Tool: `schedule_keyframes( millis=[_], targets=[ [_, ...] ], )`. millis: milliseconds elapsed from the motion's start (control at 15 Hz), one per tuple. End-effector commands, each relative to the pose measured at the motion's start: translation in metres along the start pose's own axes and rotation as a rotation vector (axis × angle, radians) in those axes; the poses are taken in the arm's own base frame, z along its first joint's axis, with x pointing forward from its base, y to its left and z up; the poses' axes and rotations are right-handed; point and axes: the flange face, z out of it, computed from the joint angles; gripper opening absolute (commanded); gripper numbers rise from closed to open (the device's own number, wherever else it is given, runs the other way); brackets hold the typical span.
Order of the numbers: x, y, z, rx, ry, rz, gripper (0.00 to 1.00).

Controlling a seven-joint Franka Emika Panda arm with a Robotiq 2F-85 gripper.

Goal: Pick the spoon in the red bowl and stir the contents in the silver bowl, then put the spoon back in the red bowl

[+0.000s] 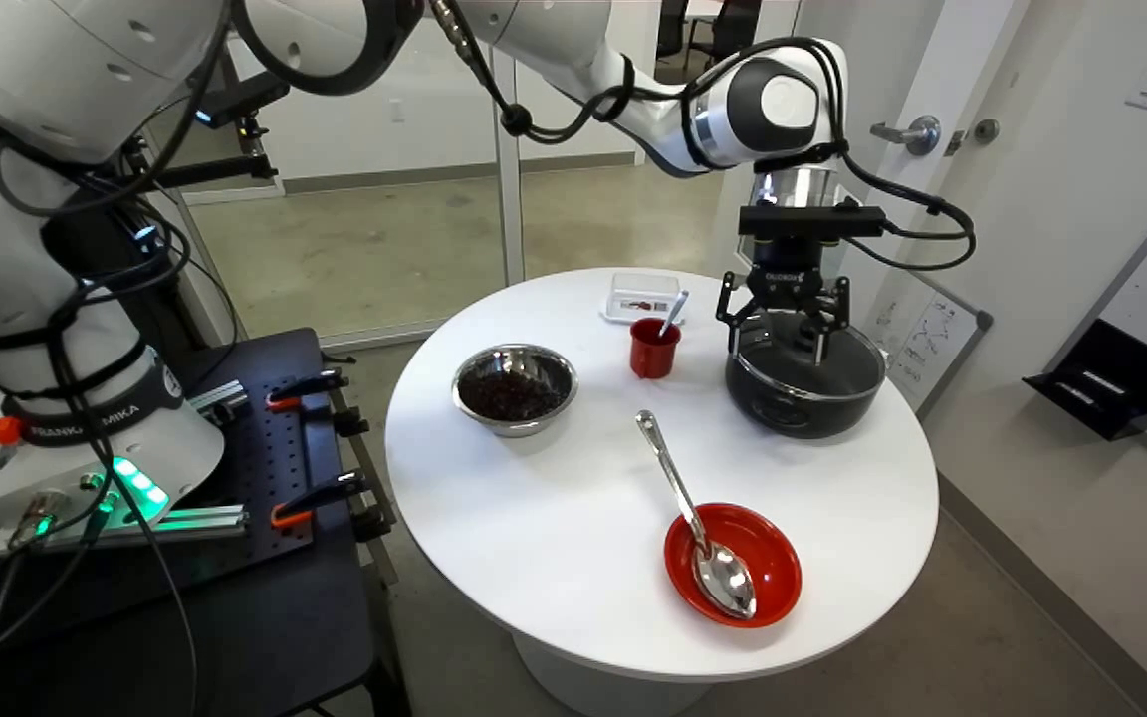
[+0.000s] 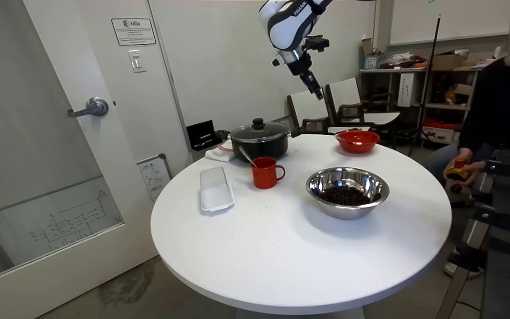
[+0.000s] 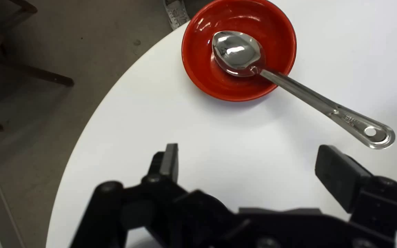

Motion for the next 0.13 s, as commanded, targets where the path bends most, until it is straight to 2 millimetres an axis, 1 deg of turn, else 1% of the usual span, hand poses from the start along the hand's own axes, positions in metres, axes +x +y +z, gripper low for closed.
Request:
schedule_keyframes(
  millis=[0, 67],
  targets=[
    [-0.0001, 0.0005, -0.0002, 0.001, 0.0, 0.0, 1.0],
    [-0.0001, 0.0005, -0.0002, 0.001, 0.0, 0.0, 1.0]
  ],
)
